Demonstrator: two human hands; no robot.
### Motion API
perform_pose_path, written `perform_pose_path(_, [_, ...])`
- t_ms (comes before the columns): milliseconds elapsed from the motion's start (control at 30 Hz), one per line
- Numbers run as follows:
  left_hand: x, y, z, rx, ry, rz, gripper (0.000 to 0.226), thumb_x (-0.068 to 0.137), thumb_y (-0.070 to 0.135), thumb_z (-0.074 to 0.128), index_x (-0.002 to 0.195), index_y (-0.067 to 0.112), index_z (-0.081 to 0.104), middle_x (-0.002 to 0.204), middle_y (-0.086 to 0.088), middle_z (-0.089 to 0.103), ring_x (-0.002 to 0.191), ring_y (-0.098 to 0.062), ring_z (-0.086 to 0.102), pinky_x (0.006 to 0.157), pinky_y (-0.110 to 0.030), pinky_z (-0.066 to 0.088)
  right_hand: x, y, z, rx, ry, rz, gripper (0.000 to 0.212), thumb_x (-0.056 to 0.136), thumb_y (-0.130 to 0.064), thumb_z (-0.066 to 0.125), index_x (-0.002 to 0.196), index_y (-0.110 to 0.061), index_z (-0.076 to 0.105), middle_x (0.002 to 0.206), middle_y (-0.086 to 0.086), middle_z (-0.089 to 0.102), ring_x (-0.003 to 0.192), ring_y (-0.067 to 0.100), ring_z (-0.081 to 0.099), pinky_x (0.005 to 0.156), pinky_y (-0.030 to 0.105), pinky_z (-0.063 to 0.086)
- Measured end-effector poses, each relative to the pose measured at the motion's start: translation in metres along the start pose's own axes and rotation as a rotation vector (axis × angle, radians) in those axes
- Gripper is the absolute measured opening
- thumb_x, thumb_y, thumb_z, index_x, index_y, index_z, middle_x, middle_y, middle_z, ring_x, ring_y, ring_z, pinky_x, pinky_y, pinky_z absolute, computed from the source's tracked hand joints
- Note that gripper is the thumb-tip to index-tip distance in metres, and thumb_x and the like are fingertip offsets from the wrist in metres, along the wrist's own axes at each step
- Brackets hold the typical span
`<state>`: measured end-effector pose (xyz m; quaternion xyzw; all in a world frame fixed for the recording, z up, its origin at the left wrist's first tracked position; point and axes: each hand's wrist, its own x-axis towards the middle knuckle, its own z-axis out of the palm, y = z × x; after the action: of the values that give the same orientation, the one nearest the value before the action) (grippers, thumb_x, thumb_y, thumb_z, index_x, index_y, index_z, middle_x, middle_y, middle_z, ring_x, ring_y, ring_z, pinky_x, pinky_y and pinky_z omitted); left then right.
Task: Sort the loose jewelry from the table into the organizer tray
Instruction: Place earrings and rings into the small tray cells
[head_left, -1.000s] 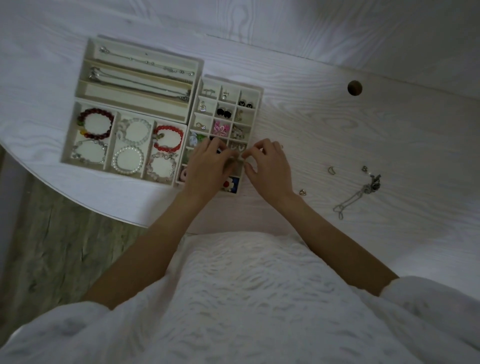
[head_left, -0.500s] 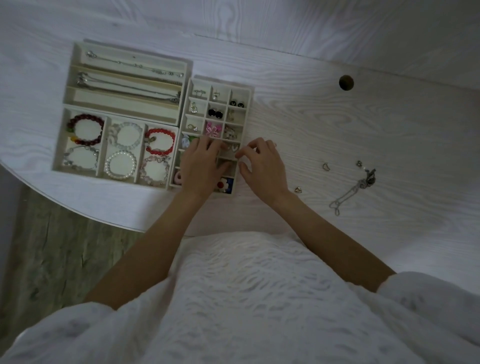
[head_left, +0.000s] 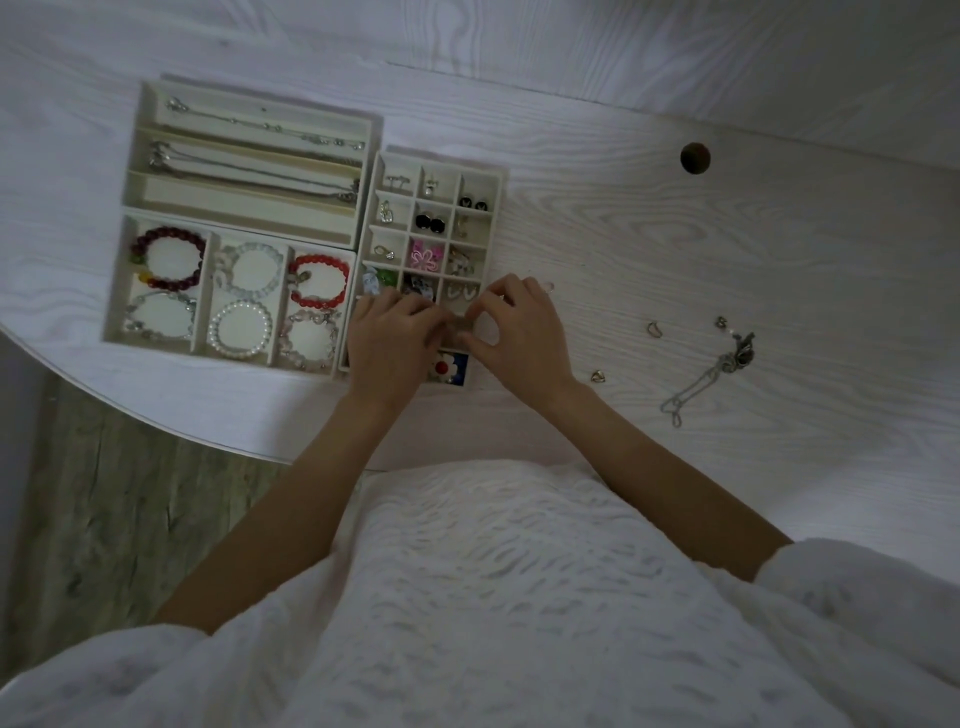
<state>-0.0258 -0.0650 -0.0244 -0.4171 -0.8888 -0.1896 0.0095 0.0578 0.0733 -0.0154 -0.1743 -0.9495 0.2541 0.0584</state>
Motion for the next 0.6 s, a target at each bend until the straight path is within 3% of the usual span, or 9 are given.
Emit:
perform_pose_path(100, [0.001,0.002,-0.002,0.065,-0.021,0.018,0.010,0.078,0.025,0.068,0.085,0.021,0.075,0.072,0.001,0.069,0.067,-0.023,0.057,0.064,-0.030,0.035,0.003,-0.004,0.003,-0.009,0.010,-0.015,0.023,0.073,-0.035,0.074,0.081,-0.014,0.066,0.087,0.005,0.059,0.082,0.021,0.052,0.071,0.030,0.042])
perform_pose_path(300, [0.004,0.005,-0.003,0.077,-0.039,-0.040,0.026,0.072,0.020,0.076,0.096,0.015,0.068,0.076,-0.001,0.071,0.071,-0.024,0.060,0.065,-0.031,0.037,0.003,-0.005,0.006,-0.060,0.023,-0.021,0.011,0.073,-0.016,0.073,0.080,-0.011,0.066,0.085,0.008,0.059,0.077,0.025,0.054,0.065,0.035,0.046])
perform_pose_path(600, [0.004,0.002,-0.005,0.024,0.018,-0.057,0.013,0.083,0.028,0.062,0.087,0.017,0.066,0.079,0.001,0.069,0.073,-0.023,0.058,0.069,-0.029,0.030,0.000,-0.001,-0.005,-0.068,0.060,-0.013,0.007,0.076,-0.009,0.065,0.083,-0.009,0.067,0.089,0.008,0.059,0.081,0.024,0.052,0.069,0.032,0.043])
